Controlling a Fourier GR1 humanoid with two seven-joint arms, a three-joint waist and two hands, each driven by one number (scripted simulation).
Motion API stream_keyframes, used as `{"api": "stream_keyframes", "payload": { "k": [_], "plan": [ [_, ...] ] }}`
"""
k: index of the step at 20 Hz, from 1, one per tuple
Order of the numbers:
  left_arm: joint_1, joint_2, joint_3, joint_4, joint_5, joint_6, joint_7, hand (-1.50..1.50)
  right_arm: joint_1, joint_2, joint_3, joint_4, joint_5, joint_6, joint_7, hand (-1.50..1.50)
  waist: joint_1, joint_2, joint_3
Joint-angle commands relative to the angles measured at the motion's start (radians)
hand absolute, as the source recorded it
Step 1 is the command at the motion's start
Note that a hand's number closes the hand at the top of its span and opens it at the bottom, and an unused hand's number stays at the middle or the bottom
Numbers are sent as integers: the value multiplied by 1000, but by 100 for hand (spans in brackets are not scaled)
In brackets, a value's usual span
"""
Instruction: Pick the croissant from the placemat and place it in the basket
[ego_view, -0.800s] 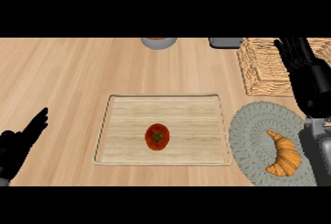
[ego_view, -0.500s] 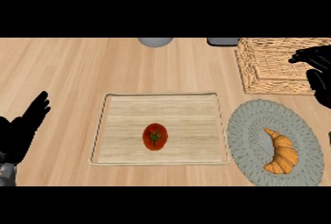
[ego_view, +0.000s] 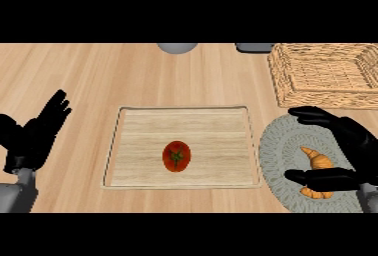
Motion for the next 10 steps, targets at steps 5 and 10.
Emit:
{"api": "stream_keyframes", "payload": {
  "k": [5,10],
  "plan": [
    [-13,-27,-1,-29,-19,9,51,0,65,-35,54,-308,77,-15,461,-150,3,-10,-5],
    [-23,-45,10,37,-24,10,4,0,-35,-276,-40,-319,215,63,678,-150,-9,-8,-10]
  ]
}}
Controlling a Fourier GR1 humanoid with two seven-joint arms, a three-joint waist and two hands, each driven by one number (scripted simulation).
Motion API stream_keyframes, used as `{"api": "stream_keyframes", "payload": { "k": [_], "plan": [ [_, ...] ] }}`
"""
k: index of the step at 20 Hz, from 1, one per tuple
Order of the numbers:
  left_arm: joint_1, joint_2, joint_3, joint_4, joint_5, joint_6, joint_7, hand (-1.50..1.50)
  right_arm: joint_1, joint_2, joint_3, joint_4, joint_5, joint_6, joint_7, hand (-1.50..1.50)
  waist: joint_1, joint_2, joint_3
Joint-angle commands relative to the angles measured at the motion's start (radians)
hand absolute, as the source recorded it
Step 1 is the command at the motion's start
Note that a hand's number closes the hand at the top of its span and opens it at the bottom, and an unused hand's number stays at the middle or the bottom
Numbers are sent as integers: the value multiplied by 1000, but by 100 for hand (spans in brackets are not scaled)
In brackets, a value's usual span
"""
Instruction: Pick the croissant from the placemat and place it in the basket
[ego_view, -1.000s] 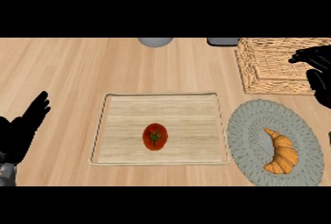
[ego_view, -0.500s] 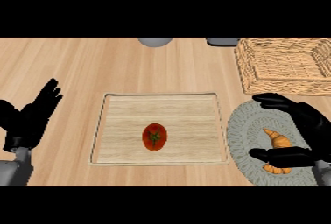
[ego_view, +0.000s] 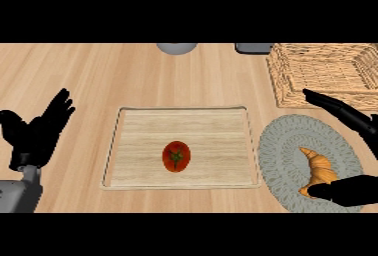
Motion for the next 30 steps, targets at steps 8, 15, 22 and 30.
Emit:
{"api": "stream_keyframes", "payload": {
  "k": [8,15,22,30],
  "plan": [
    [-44,-11,12,35,-9,-18,-2,0,-227,-348,-186,2,-102,323,524,-150,16,4,1],
    [-55,-11,32,38,-11,-32,26,0,-183,-477,-302,145,-360,598,468,-150,10,3,3],
    [-26,-39,35,10,-51,-16,24,0,40,-402,-536,105,-425,686,318,-150,-8,-1,5],
    [9,-53,68,-9,-55,-71,15,0,108,-185,-579,101,-154,659,94,-150,16,4,5]
  ]
}}
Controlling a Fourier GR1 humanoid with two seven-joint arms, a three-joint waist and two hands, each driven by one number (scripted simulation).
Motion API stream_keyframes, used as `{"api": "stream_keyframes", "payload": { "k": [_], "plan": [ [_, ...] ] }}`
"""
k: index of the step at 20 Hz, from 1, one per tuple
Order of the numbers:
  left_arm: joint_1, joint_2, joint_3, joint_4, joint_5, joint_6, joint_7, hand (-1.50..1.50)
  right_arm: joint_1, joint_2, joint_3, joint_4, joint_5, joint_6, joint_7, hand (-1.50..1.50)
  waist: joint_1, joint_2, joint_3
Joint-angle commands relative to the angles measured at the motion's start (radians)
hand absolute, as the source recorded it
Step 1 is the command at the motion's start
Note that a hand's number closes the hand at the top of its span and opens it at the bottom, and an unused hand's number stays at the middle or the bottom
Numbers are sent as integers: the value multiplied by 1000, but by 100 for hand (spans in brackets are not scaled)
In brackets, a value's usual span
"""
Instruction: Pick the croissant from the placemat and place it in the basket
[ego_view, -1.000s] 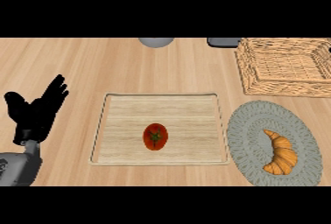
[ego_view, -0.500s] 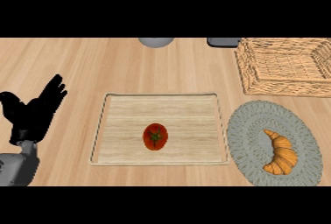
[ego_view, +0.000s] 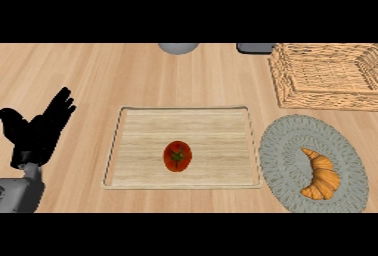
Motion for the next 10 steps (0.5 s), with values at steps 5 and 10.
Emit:
{"api": "stream_keyframes", "payload": {
  "k": [5,10],
  "plan": [
    [-12,-41,2,24,-39,-2,-25,0,124,206,36,28,371,-125,-369,-150,6,3,1],
    [-29,-59,-6,-18,-46,3,33,0,82,321,203,134,546,-311,-450,-150,16,3,0]
  ]
}}
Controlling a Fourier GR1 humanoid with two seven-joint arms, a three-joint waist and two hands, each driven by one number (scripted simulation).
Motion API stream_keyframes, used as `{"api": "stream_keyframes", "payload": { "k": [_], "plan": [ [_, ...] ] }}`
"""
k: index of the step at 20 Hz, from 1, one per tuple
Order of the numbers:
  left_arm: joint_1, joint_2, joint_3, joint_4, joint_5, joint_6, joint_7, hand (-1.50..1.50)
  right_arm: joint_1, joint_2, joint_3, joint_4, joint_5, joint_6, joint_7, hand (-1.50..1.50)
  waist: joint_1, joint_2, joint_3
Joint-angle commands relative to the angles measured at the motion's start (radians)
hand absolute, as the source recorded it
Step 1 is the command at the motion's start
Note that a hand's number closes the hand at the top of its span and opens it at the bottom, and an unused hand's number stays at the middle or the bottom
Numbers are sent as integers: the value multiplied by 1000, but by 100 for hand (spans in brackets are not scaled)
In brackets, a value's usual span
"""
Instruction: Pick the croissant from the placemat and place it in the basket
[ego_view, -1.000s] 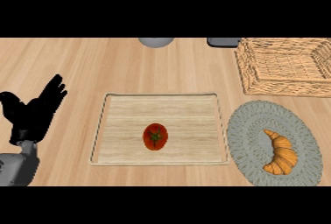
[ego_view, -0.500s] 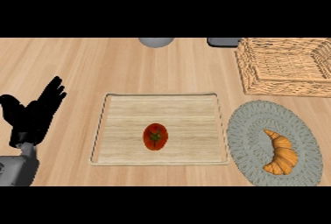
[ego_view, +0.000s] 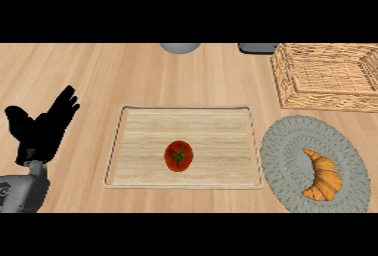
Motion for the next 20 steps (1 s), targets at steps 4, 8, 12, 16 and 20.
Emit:
{"api": "stream_keyframes", "payload": {
  "k": [4,8,12,16,20],
  "plan": [
    [-17,1,23,-23,-21,-14,44,0,11,135,64,126,110,-148,-154,-150,-1,-1,-1],
    [-37,-42,24,-22,-48,-5,68,0,-53,154,132,209,211,-192,-141,-150,0,-1,-1],
    [3,-41,42,-19,-51,-24,4,0,-38,160,204,225,302,-205,-110,-150,1,-1,-1],
    [-44,-53,65,28,-58,-45,20,0,-90,158,231,355,370,-257,-181,-150,1,-1,-1],
    [-20,-96,43,-7,-99,-30,33,0,-125,102,185,460,372,-250,-261,-150,0,-1,-1]
  ]
}}
